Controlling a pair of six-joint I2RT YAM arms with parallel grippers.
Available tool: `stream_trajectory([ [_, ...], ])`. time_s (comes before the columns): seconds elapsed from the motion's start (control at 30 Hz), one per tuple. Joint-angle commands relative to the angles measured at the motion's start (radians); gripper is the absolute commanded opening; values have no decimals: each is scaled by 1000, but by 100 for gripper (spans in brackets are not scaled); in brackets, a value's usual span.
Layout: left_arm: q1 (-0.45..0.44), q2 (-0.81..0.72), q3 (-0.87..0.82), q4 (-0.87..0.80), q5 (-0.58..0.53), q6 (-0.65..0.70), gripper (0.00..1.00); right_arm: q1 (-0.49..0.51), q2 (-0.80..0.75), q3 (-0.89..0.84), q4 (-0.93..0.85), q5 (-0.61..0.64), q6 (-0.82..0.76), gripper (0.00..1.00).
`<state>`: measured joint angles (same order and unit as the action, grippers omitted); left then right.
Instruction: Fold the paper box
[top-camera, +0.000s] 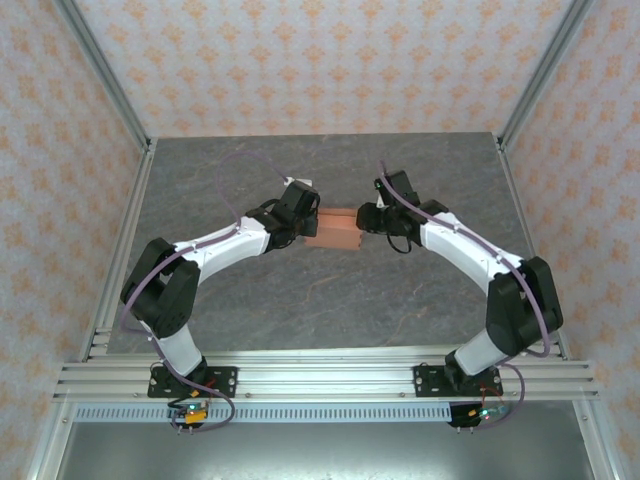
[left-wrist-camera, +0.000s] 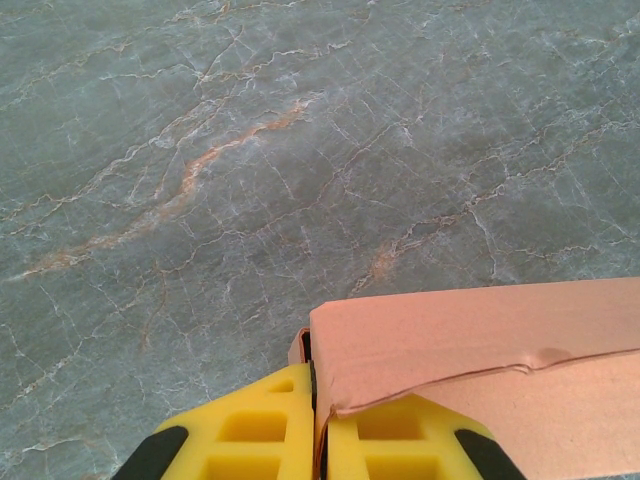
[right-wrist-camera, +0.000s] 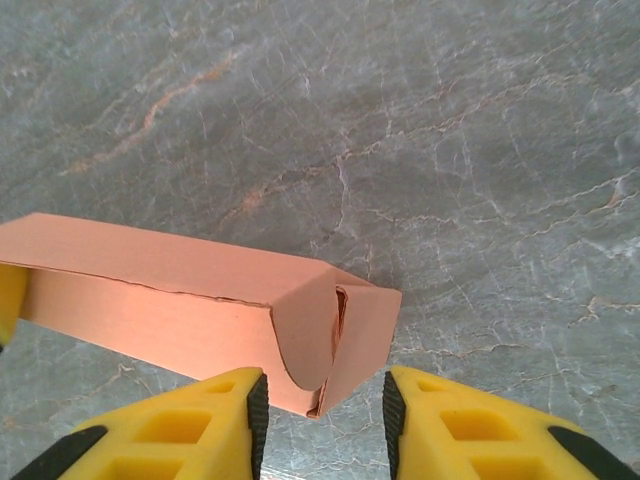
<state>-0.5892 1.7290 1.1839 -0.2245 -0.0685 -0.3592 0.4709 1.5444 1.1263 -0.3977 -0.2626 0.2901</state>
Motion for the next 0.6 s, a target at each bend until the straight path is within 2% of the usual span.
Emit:
stream_trajectory([
  [0.0,-6,60,-23,-146,24,-11,8,9,27,15,19,6,-12,33],
  [0.1,-6,58,-23,-149,22,-16,8,14,50,28,9,28,-13,18],
  [0.2,-6,61,-18,-159,16,-27,8,30,59,35,-3,39,-12,12],
  [0.43,-4,44,-30,-150,45,-107,8,83,53,9,-2,93,36,8],
  [0.47,-4,40,-31,-145,51,-112,8,81,53,9,-5,93,37,11],
  [0.53,-5,40,-27,-145,54,-110,8,82,48,24,-39,117,27,30],
  [0.57,-5,41,-25,-149,50,-105,8,82,40,31,-52,129,15,34],
])
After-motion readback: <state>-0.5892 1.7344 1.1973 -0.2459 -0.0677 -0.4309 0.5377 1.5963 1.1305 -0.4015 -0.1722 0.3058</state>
